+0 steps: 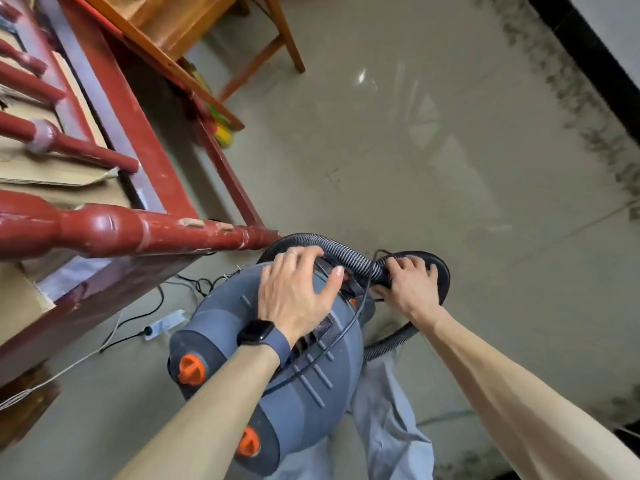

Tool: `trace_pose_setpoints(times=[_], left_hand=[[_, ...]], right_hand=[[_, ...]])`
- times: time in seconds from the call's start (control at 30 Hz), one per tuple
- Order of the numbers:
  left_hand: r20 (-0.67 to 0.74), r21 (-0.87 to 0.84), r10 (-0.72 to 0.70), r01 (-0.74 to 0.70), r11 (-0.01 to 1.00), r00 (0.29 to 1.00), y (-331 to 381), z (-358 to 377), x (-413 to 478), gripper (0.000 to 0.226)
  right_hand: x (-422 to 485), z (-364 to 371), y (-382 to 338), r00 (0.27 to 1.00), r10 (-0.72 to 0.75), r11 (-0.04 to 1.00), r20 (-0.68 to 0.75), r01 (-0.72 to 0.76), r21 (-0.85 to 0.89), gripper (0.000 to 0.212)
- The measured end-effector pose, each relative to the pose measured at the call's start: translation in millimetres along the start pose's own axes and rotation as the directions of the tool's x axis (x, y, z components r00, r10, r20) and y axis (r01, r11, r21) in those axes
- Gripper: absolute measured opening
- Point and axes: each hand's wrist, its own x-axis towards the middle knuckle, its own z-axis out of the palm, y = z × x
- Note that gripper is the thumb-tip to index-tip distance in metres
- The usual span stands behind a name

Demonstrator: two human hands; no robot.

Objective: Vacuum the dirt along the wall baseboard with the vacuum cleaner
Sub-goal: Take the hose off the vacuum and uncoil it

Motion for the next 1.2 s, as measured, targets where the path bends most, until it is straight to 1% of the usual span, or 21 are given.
trace_pose_setpoints(times=[0.07, 0.13, 0.17, 0.23, 0.3, 0.37, 0.4, 0.47, 0.5, 0.53, 0.6, 0.7, 0.77, 0.8, 0.83, 0.93, 1.0, 1.03, 1.1, 1.17, 1.2], left_hand=[[-0.006, -0.036, 0.056, -0.056, 0.998, 0.998, 8.7, -1.9, 31.2, 0.042], [0.159, 0.046, 0.107, -0.115, 0.992, 0.982, 17.0, 4.7, 61.2, 0.048], [0.286, 0.11, 0.124, -0.161, 0.981, 0.95, 20.2, 10.7, 73.3, 0.055], [0.522, 0.229, 0.116, -0.27, 0.935, 0.845, 23.7, 25.5, 90.6, 0.066], [0.641, 0.274, 0.085, -0.33, 0.903, 0.763, 24.2, 40.4, 100.0, 0.063], [0.652, 0.295, 0.114, -0.389, 0.873, 0.749, 24.0, 51.1, 104.0, 0.056], [0.641, 0.325, 0.15, -0.444, 0.835, 0.752, 23.7, 53.3, 106.0, 0.052], [0.605, 0.388, 0.241, -0.545, 0.743, 0.759, 22.6, 54.4, 111.1, 0.049], [0.581, 0.407, 0.286, -0.576, 0.709, 0.762, 21.7, 53.5, 114.4, 0.047], [0.56, 0.419, 0.32, -0.594, 0.686, 0.764, 20.3, 52.2, 116.4, 0.046], [0.538, 0.426, 0.348, -0.604, 0.674, 0.768, 13.7, 47.3, 118.0, 0.045], [0.507, 0.434, 0.337, -0.573, 0.695, 0.793, -5.1, 29.0, 118.7, 0.046], [0.452, 0.438, 0.335, -0.533, 0.724, 0.827, -20.6, 11.1, 119.8, 0.039], [0.412, 0.427, 0.312, -0.484, 0.763, 0.856, -27.6, 1.2, 120.2, 0.036], [0.366, 0.405, 0.273, -0.416, 0.814, 0.89, -33.7, -8.3, 120.2, 0.034], [0.233, 0.294, 0.121, -0.189, 0.937, 0.965, -46.7, -29.6, 113.6, 0.031], [0.178, 0.211, 0.027, -0.065, 0.975, 0.984, -50.8, -38.6, 104.8, 0.031], [0.156, 0.16, -0.03, 0.005, 0.987, 0.987, -50.8, -42.6, 100.5, 0.034], [0.109, 0.041, -0.144, 0.141, 0.989, 0.983, -48.7, -49.9, 92.6, 0.042], [0.075, -0.05, -0.206, 0.21, 0.976, 0.976, -44.7, -57.1, 85.6, 0.046], [0.061, -0.081, -0.225, 0.229, 0.97, 0.972, -42.9, -61.1, 81.7, 0.044]], right_hand=[[-8.8, 0.5, -4.5, 0.996, -0.078, 0.987, -0.044, 0.084, 0.139, 0.047], [-15.0, -3.9, -6.4, 0.993, -0.079, 0.946, -0.09, 0.103, 0.308, 0.042], [-16.9, -7.6, -6.4, 0.991, -0.075, 0.915, -0.109, 0.112, 0.387, 0.041], [-19.8, -13.4, -6.4, 0.987, -0.086, 0.872, -0.137, 0.141, 0.469, 0.039], [-22.3, -17.1, -5.6, 0.98, -0.126, 0.854, -0.154, 0.186, 0.485, 0.038], [-23.3, -18.2, -4.6, 0.983, -0.118, 0.833, -0.143, 0.176, 0.524, 0.037], [-23.3, -20.8, -6.1, 0.994, -0.067, 0.811, -0.092, 0.108, 0.575, 0.038], [-16.3, -31.9, -12.6, 0.993, 0.068, 0.717, 0.096, -0.116, 0.688, 0.046], [-8.4, -38.1, -16.4, 0.979, 0.11, 0.697, 0.173, -0.2, 0.689, 0.056], [1.0, -43.2, -19.5, 0.967, 0.13, 0.724, 0.22, -0.244, 0.645, 0.063], [18.6, -54.2, -24.6, 0.949, 0.144, 0.737, 0.28, -0.292, 0.609, 0.063], [35.9, -55.7, -15.8, 0.94, 0.244, 0.666, 0.239, -0.342, 0.663, 0.036], [31.0, -44.0, 4.1, 0.9, 0.381, 0.617, 0.211, -0.417, 0.667, 0.028], [24.9, -35.3, 15.8, 0.864, 0.457, 0.553, 0.209, -0.46, 0.694, 0.021], [17.4, -26.8, 27.4, 0.82, 0.524, 0.462, 0.23, -0.501, 0.731, 0.017], [-7.7, -2.3, 55.0, 0.658, 0.635, 0.081, 0.403, -0.577, 0.813, 0.027], [-22.6, 3.6, 61.2, 0.616, 0.668, -0.033, 0.419, -0.538, 0.842, 0.018], [-28.1, 2.8, 60.8, 0.616, 0.675, -0.056, 0.406, -0.506, 0.861, 0.006], [-33.8, -4.1, 55.1, 0.631, 0.68, -0.091, 0.373, -0.432, 0.897, 0.014], [-34.5, -10.6, 46.6, 0.68, 0.669, -0.044, 0.302, -0.369, 0.928, 0.012], [-36.2, -15.0, 40.6, 0.712, 0.651, 0.025, 0.263, -0.367, 0.93, 0.01]])
